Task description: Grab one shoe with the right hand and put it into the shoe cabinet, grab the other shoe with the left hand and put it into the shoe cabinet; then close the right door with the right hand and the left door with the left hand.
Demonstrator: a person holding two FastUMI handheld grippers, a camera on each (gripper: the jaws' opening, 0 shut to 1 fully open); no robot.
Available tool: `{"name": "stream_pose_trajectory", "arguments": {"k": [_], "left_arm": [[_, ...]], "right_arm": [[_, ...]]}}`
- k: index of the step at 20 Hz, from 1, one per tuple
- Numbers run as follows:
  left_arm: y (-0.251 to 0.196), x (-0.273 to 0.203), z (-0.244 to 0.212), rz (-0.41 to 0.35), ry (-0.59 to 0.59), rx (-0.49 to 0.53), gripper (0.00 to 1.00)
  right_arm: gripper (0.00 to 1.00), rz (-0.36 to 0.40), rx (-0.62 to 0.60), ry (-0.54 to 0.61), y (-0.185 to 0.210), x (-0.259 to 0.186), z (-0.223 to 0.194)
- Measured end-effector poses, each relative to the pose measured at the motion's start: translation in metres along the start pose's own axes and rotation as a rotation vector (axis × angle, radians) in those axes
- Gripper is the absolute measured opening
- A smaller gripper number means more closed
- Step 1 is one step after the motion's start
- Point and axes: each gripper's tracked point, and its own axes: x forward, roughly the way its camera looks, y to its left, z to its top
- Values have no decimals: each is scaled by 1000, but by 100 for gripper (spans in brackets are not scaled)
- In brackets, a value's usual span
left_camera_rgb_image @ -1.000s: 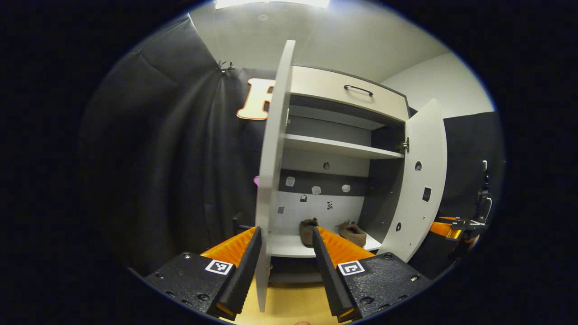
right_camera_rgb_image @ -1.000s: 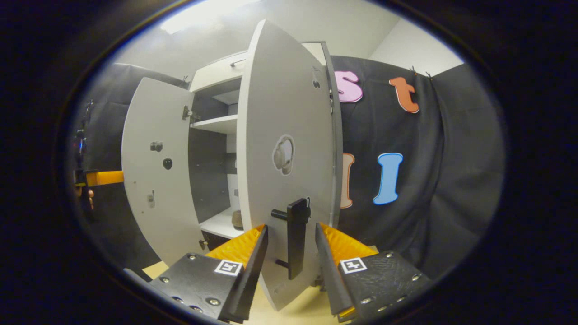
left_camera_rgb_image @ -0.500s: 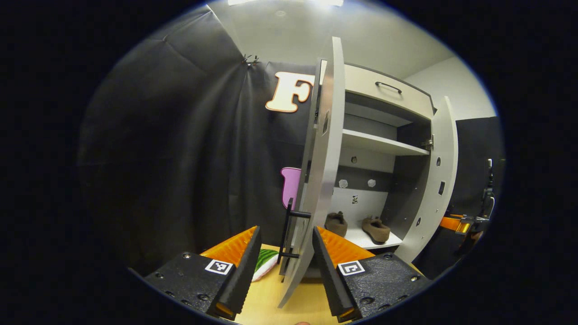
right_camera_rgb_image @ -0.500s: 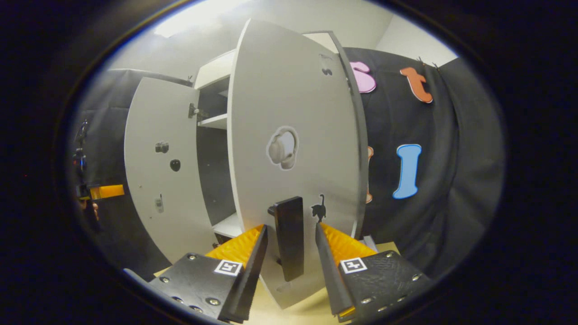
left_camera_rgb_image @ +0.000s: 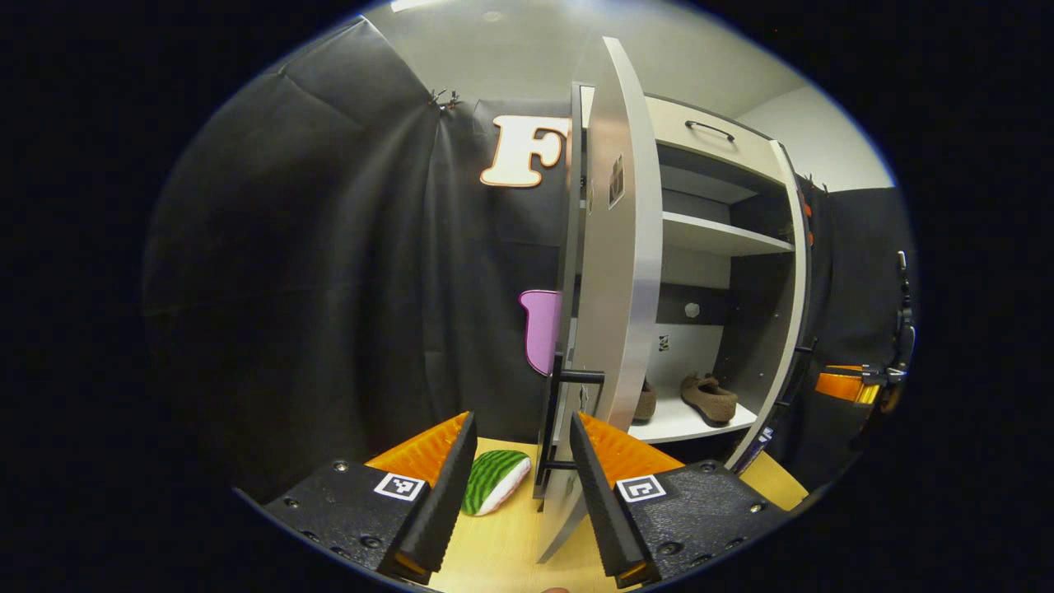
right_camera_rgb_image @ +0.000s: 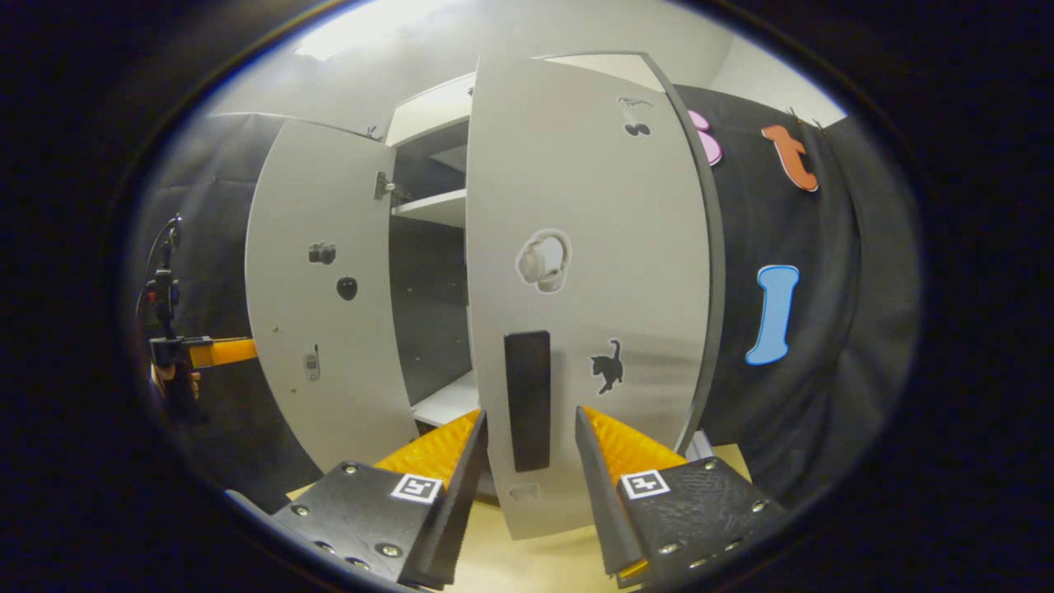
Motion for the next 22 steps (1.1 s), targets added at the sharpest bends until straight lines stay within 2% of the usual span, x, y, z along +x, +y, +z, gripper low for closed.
{"name": "stream_pose_trajectory", "arguments": {"k": [2, 3, 11, 15, 16, 17, 21, 22], "left_arm": [[-3, -2, -2, -31, 12, -3, 70], [-3, -5, -1, -39, 13, 3, 70], [-15, -13, -5, -165, 53, 28, 70], [-17, -13, -8, -194, 63, 36, 69], [-18, -14, -7, -203, 64, 36, 66], [-19, -14, -6, -212, 66, 32, 69], [-19, -12, -6, -236, 66, 41, 69], [-20, -11, -7, -245, 66, 42, 69]], "right_arm": [[64, -9, -1, 7, 1, -1, -3], [61, -16, -1, 5, 1, -2, -2], [64, -79, 24, -13, -5, -26, -7], [64, -94, 33, -14, -4, -34, -14], [64, -97, 33, -14, -3, -35, -15], [64, -100, 33, -10, -3, -36, -17], [64, -106, 43, -7, -2, -41, -21], [61, -108, 43, -10, -2, -42, -20]]}}
